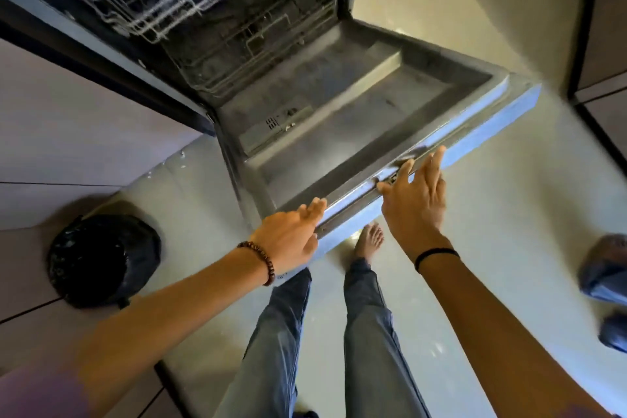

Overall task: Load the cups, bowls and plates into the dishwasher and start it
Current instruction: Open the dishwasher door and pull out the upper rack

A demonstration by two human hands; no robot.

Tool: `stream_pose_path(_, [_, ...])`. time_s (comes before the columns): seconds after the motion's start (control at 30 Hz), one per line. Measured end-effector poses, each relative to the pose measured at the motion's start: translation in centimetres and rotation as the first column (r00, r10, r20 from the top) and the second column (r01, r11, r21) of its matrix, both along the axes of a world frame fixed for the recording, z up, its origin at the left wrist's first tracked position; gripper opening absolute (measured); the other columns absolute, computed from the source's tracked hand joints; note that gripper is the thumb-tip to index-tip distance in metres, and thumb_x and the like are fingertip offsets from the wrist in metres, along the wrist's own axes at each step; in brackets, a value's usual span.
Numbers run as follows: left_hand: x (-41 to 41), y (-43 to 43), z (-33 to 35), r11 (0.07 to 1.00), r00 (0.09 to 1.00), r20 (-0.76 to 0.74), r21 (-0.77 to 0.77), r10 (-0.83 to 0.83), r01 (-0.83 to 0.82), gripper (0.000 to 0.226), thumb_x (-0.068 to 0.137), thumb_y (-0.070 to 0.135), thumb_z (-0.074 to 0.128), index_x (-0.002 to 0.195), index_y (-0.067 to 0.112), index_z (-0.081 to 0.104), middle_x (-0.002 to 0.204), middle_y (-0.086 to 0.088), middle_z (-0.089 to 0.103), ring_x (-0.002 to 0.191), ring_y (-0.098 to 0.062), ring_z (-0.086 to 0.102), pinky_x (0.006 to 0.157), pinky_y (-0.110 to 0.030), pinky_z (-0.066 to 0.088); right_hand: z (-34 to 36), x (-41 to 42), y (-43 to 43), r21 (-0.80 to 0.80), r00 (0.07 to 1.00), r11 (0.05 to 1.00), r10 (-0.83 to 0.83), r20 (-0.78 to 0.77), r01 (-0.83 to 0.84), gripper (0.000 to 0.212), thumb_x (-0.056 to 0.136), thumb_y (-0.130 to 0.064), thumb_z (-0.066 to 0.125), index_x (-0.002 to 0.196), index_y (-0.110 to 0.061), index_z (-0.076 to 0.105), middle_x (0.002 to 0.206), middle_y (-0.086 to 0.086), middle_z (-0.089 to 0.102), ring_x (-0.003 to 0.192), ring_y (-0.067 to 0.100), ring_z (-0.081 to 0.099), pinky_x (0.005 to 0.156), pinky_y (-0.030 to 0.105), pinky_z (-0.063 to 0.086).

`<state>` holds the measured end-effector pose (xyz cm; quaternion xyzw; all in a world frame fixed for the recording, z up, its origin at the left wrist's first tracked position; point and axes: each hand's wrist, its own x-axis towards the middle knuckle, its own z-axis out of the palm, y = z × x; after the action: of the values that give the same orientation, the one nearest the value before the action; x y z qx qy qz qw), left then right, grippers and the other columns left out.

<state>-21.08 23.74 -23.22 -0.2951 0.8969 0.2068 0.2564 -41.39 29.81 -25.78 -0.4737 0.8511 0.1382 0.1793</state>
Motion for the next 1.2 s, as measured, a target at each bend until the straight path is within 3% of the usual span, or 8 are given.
stream_pose_path(0.13, [-2.7,2.2,-3.8,0.999,0.998,0.057,0.053,0.003,-0.006,0.058,0.101,0.028,0.035,0.152,0.012,0.012,0.145,-0.007,0.045,0.106,-0.025,0.062,0.077,-0.030,0.049,-3.7,-1.6,2.4,0.186,0.992,0.975,0.109,0.069,-0.120,0.049,0.101,-0.034,0.046,0.139,-0.003,0.049,0.155,0.024,0.031,0.149,0.043,0.001,0.120,0.042,0.022])
stream_pose_path(0.23, [-4.4,3.7,-7.2,0.991,0.995,0.086,0.120,0.048,-0.058,0.052,0.100,0.025,0.040,0.148,0.011,0.022,0.122,-0.011,0.061,0.095,-0.026,0.065,0.074,-0.030,0.050,-7.6,-2.8,4.0,0.339,0.968,0.907,0.229,0.102,-0.251,0.047,0.100,-0.037,0.048,0.131,-0.003,0.056,0.145,0.027,0.045,0.144,0.050,0.020,0.121,0.051,0.015])
stream_pose_path(0.37, [-6.0,5.5,-12.8,0.985,0.991,0.126,0.170,-0.032,0.010,0.050,0.099,0.024,0.042,0.143,0.006,0.026,0.113,-0.013,0.063,0.091,-0.028,0.066,0.076,-0.035,0.053,-12.6,-4.9,6.0,0.362,0.954,0.887,0.229,0.191,-0.286,0.047,0.099,-0.038,0.049,0.129,-0.002,0.059,0.143,0.027,0.048,0.144,0.050,0.020,0.119,0.049,0.027])
stream_pose_path(0.43, [-6.1,6.0,-15.1,0.978,0.985,0.134,0.193,-0.106,0.079,0.055,0.100,0.027,0.039,0.147,0.003,0.020,0.133,-0.016,0.053,0.094,-0.028,0.065,0.078,-0.033,0.052,-14.5,-5.9,6.7,0.346,0.945,0.891,0.215,0.249,-0.294,0.052,0.100,-0.040,0.044,0.135,-0.003,0.055,0.148,0.025,0.042,0.147,0.046,0.016,0.117,0.046,0.031])
stream_pose_path(0.5, [-6.3,6.7,-17.0,0.961,0.974,0.163,0.252,-0.160,0.116,0.060,0.101,0.028,0.037,0.150,0.004,0.011,0.154,-0.014,0.030,0.096,-0.026,0.065,0.075,-0.029,0.050,-16.2,-6.8,7.3,0.349,0.939,0.892,0.191,0.288,-0.288,0.057,0.100,-0.043,0.040,0.139,-0.003,0.050,0.153,0.023,0.036,0.148,0.043,0.014,0.116,0.045,0.033])
stream_pose_path(0.63, [-7.1,7.5,-19.0,0.936,0.934,0.258,0.312,-0.249,0.163,0.066,0.101,0.019,0.037,0.152,0.004,-0.002,0.161,-0.014,0.002,0.106,-0.028,0.062,0.079,-0.029,0.048,-18.6,-8.3,7.5,0.374,0.930,0.879,0.175,0.325,-0.296,0.057,0.101,-0.042,0.039,0.143,-0.004,0.044,0.156,0.021,0.031,0.149,0.039,0.016,0.111,0.046,0.036])
stream_pose_path(0.83, [-8.6,8.4,-22.9,0.931,0.899,0.338,0.323,-0.280,0.169,0.074,0.093,-0.006,0.043,0.148,-0.005,-0.006,0.158,-0.024,0.000,0.127,-0.037,0.048,0.094,-0.041,0.046,-23.7,-9.5,8.7,0.392,0.907,0.880,0.093,0.410,-0.268,0.064,0.099,-0.035,0.046,0.152,-0.004,0.024,0.162,0.023,0.010,0.151,0.037,0.008,0.114,0.051,0.029])
stream_pose_path(1.2, [-9.2,9.6,-30.2,0.926,0.888,0.392,0.367,-0.240,0.088,0.078,0.090,-0.010,0.047,0.150,-0.002,-0.003,0.157,-0.026,0.001,0.132,-0.041,0.041,0.101,-0.045,0.042,-31.7,-8.4,10.6,0.438,0.911,0.873,0.019,0.411,-0.216,0.074,0.100,-0.034,0.045,0.155,-0.002,0.006,0.161,0.027,-0.007,0.151,0.037,-0.001,0.115,0.045,0.028])
